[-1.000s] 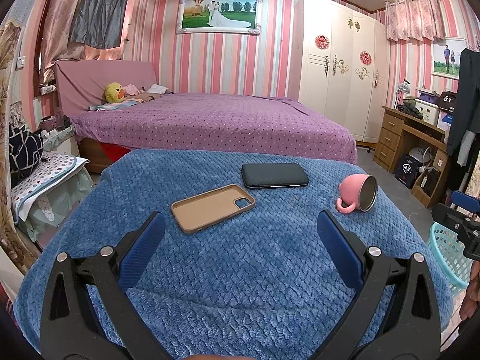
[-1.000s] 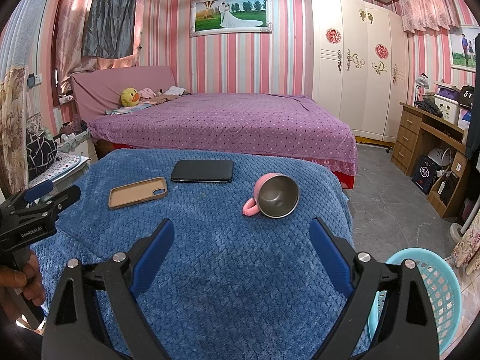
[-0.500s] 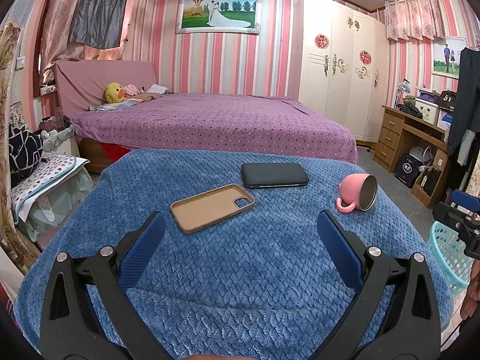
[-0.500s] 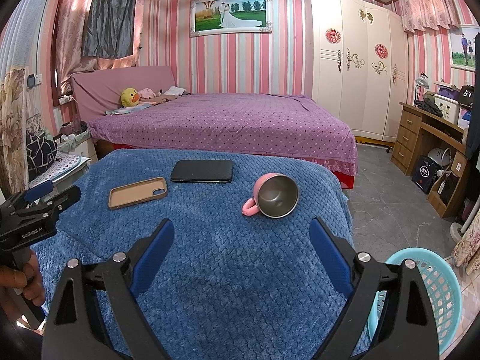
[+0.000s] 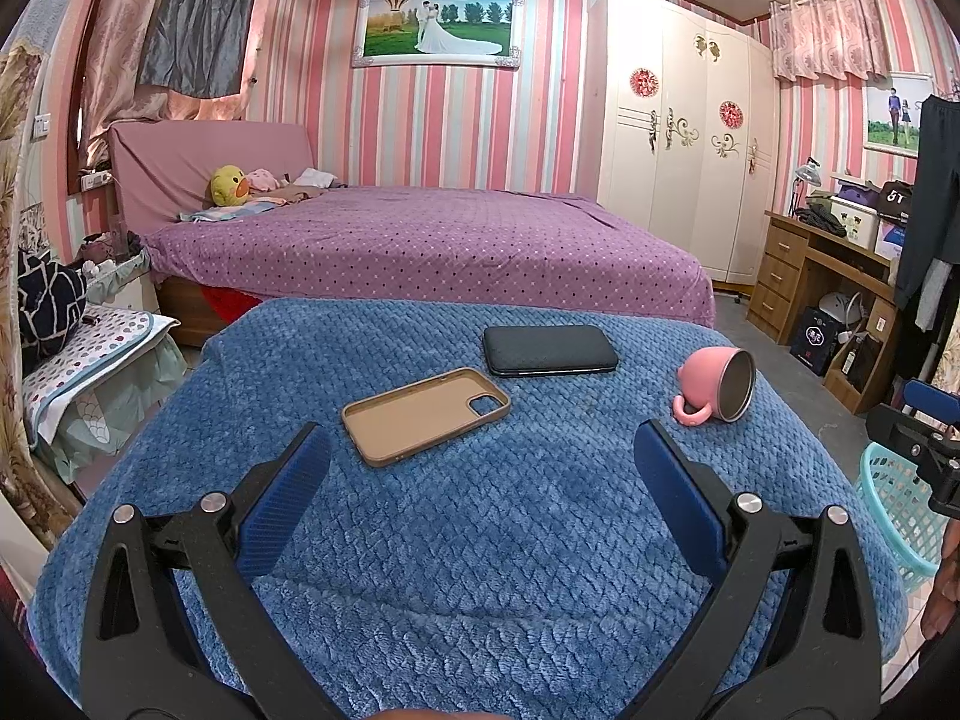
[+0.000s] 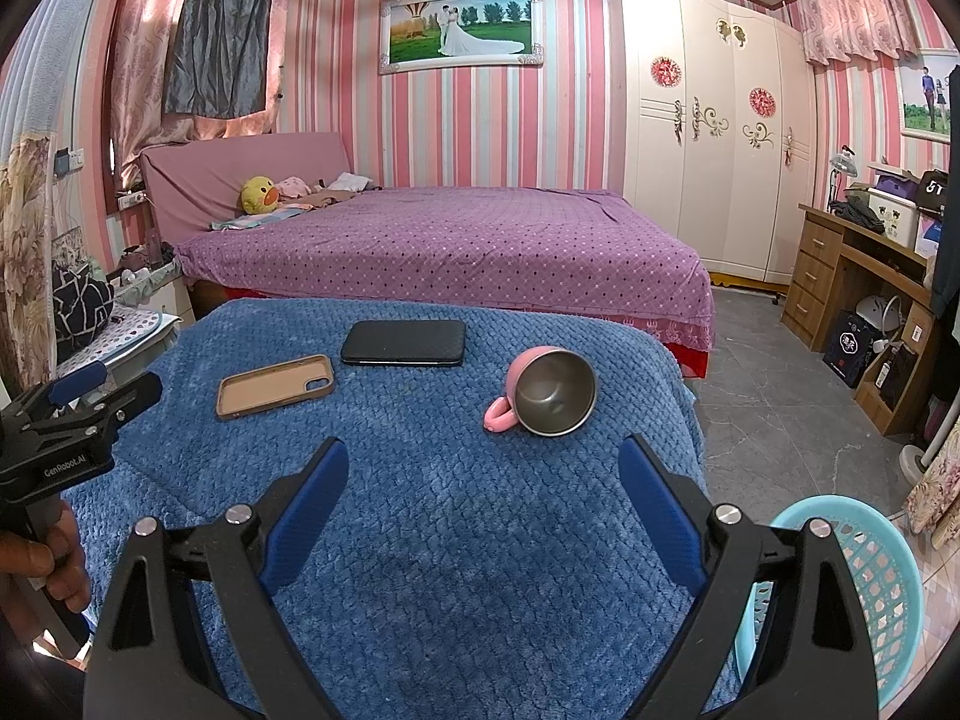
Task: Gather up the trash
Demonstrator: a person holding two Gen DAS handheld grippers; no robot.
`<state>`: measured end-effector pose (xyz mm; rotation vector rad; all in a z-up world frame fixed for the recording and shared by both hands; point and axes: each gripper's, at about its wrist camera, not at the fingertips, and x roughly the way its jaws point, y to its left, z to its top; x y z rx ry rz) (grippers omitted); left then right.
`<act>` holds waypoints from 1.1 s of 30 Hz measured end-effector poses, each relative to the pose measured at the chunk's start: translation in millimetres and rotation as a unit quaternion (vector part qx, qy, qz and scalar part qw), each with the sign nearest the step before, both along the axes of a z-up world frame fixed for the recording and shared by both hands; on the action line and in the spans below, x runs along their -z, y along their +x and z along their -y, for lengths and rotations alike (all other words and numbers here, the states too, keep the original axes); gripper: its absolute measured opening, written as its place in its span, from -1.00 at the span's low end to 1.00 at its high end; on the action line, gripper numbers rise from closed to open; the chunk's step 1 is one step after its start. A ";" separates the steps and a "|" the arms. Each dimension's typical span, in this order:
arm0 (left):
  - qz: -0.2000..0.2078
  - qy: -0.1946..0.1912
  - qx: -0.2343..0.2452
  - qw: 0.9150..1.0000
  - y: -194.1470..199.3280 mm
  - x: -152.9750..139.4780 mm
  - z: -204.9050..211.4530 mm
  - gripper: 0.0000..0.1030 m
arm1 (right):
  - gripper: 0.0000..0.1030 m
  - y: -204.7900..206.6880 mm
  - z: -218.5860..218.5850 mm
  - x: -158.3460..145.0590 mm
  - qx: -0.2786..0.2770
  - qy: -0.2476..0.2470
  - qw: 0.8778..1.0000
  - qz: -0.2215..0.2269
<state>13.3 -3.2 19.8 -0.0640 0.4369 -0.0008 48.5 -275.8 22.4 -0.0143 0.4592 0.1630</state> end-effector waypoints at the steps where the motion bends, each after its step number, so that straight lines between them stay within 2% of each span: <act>1: 0.000 0.000 0.000 1.000 0.1 0.1 0.1 0.90 | 0.74 0.1 0.1 0.3 0.000 0.000 1.000 0.000; 33: -0.004 0.001 -0.001 1.000 -0.5 -0.7 -0.2 0.90 | 0.74 -1.4 -0.4 3.7 -0.003 -0.002 1.000 -0.002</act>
